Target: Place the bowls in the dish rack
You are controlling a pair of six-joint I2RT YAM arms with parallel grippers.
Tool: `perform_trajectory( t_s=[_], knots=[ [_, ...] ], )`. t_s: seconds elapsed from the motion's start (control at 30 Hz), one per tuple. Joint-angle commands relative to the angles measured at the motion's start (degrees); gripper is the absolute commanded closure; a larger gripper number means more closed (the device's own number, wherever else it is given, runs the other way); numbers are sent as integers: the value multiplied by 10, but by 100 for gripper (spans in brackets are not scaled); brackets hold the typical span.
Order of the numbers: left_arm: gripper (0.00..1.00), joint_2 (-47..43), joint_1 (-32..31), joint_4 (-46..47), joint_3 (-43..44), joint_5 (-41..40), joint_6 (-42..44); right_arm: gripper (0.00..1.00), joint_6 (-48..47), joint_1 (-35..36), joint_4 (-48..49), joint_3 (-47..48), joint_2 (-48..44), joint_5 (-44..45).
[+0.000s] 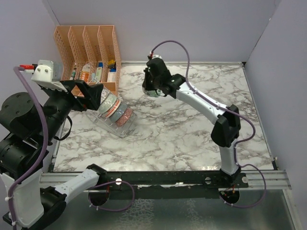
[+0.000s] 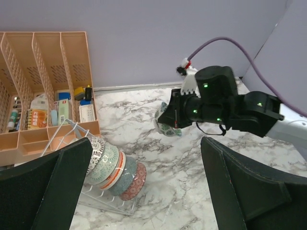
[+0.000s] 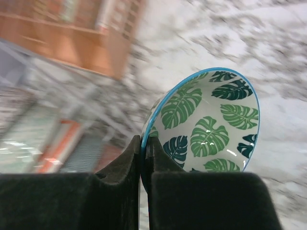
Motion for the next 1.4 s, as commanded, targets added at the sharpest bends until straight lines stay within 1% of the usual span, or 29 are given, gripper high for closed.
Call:
perform_trajectory(
  t_s=[0.0, 0.1, 0.2, 0.3, 0.37, 0.47, 0.57, 0.63, 0.73, 1.1, 1.37],
  knots=[
    [1, -3, -3, -21, 39, 20, 5, 99, 157, 4, 274, -69, -113, -182],
    [1, 4, -2, -35, 68, 29, 5, 99, 281, 13, 481, -141, -132, -240],
    [1, 7, -3, -41, 84, 37, 8, 99, 372, 38, 645, -163, -111, -231],
    [1, 7, -3, -48, 96, 49, 9, 99, 431, 64, 736, -128, -60, -205],
    [1, 8, -3, -57, 104, 56, 10, 99, 490, 78, 793, -100, -14, -188],
    [1, 4, -3, -68, 110, 61, 10, 99, 566, 97, 856, -46, 59, -158],
    [1, -2, -3, -78, 111, 60, 9, 99, 594, 116, 864, 3, 112, -125],
    [1, -4, -3, -85, 115, 60, 9, 99, 594, 128, 857, 15, 127, -105],
    [1, -4, -3, -94, 120, 61, 12, 99, 598, 137, 848, 7, 133, -80],
    [1, -4, -6, -109, 121, 59, 33, 99, 632, 144, 814, -10, 158, -44],
    [1, -1, -12, -112, 119, 53, 34, 99, 659, 144, 780, 0, 178, -43]
  ],
)
